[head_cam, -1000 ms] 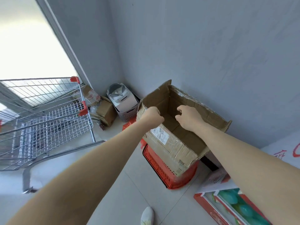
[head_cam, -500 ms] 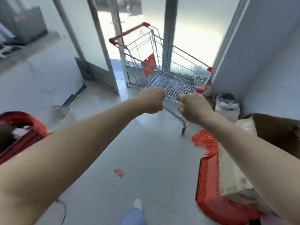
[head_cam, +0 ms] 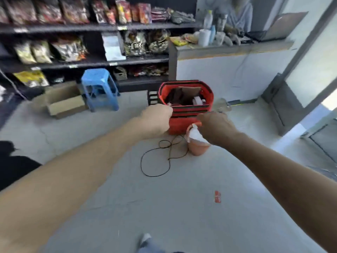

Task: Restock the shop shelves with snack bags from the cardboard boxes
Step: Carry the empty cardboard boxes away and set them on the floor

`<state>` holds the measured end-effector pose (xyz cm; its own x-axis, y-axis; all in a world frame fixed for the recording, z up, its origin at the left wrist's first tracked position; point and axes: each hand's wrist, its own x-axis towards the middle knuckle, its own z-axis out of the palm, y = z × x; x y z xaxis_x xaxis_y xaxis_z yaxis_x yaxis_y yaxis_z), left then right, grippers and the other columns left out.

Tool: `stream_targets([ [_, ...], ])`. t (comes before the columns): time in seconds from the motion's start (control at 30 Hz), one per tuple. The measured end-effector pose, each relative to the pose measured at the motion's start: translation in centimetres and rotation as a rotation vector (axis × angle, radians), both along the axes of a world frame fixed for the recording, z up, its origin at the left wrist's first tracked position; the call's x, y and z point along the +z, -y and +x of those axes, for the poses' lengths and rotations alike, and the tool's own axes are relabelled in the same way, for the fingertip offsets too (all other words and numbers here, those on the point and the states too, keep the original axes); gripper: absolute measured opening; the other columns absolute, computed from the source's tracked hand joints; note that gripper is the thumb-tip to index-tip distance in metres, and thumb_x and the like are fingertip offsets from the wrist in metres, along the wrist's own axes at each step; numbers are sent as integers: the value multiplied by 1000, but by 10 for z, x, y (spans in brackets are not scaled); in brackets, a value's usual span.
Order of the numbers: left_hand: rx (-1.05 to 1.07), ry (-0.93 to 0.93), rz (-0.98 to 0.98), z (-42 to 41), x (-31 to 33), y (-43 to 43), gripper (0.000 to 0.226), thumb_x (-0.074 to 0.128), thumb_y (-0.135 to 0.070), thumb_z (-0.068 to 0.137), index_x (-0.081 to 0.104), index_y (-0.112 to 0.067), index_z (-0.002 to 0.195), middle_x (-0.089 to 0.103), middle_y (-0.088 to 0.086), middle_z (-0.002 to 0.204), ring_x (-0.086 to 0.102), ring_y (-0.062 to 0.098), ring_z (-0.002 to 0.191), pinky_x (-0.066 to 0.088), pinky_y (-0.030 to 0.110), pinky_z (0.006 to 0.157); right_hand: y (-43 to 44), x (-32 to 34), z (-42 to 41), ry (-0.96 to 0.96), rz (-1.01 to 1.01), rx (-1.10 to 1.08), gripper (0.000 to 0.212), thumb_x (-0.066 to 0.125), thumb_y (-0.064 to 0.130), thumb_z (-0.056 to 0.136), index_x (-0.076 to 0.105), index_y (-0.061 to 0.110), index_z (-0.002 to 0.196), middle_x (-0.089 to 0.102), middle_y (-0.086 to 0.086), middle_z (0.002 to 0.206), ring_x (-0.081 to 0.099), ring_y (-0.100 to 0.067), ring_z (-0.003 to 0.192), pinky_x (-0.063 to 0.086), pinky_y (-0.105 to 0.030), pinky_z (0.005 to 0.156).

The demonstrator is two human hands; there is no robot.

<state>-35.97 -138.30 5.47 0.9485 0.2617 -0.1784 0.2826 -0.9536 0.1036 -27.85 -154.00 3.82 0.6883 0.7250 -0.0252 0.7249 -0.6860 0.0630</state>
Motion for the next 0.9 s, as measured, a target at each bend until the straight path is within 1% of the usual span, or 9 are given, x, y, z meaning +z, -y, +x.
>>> stream_targets([
  [0.1,167,-42,-36,-45,-8,-89,27,54,-9,89,57,-8,116,60,11,111,58,30,100,47,35,75,-100,-6,-20,38,-69,217,25,47,13,88,61,15,109,68,-6,107,62,-29,102,40,-34,86],
  [0.17,267,-41,-65,-74,-14,-140,27,53,-9,89,56,-8,116,59,10,112,57,29,100,48,37,79,-158,-12,-31,41,-96,307,22,45,11,88,59,15,105,67,-7,104,62,-30,100,38,-33,80],
  [0.27,397,-31,-99,-113,-24,-201,24,52,-7,90,58,-7,113,59,11,110,56,27,99,46,35,78,-236,-21,-47,-55,-68,358,29,45,10,87,57,15,114,67,-12,105,60,-31,102,37,-34,89],
  [0.33,465,-33,-116,-129,-29,-233,22,51,-5,89,58,-10,110,59,12,108,54,25,94,43,33,75,-278,-26,-54,-74,-86,407,33,44,11,90,55,16,121,66,-11,108,59,-31,103,38,-33,89],
  [0.4,520,-15,-120,-136,-34,-263,23,51,-3,88,58,-11,109,59,13,107,56,27,95,45,34,76,-318,-28,-55,-91,-99,454,33,43,12,94,53,16,125,65,-11,111,58,-31,104,38,-33,88],
  [0.47,575,12,-110,-136,-38,-293,21,51,-3,87,58,-11,106,60,14,106,58,30,97,46,36,76,-355,-29,-51,-83,-104,495,33,41,12,96,53,16,126,64,-10,113,58,-30,104,38,-32,85],
  [0.57,649,28,-105,-121,-46,-337,24,51,-3,87,60,-5,110,61,13,106,60,30,95,50,38,78,-409,-34,-35,-77,-124,546,30,41,14,97,53,16,125,64,-9,115,59,-29,103,39,-32,90],
  [0.7,692,29,-74,-86,-47,-395,25,49,-5,92,59,-6,116,61,13,109,59,29,96,44,33,73,-485,-42,4,-69,-130,613,28,45,17,98,53,16,125,63,-10,118,59,-29,105,41,-35,94],
  [0.9,775,5,-35,-42,-45,-487,29,48,-10,95,55,-5,123,60,14,116,58,31,105,47,35,82,-600,-46,59,4,-179,729,29,44,16,97,52,16,125,64,-9,114,60,-27,101,40,-35,95],
])
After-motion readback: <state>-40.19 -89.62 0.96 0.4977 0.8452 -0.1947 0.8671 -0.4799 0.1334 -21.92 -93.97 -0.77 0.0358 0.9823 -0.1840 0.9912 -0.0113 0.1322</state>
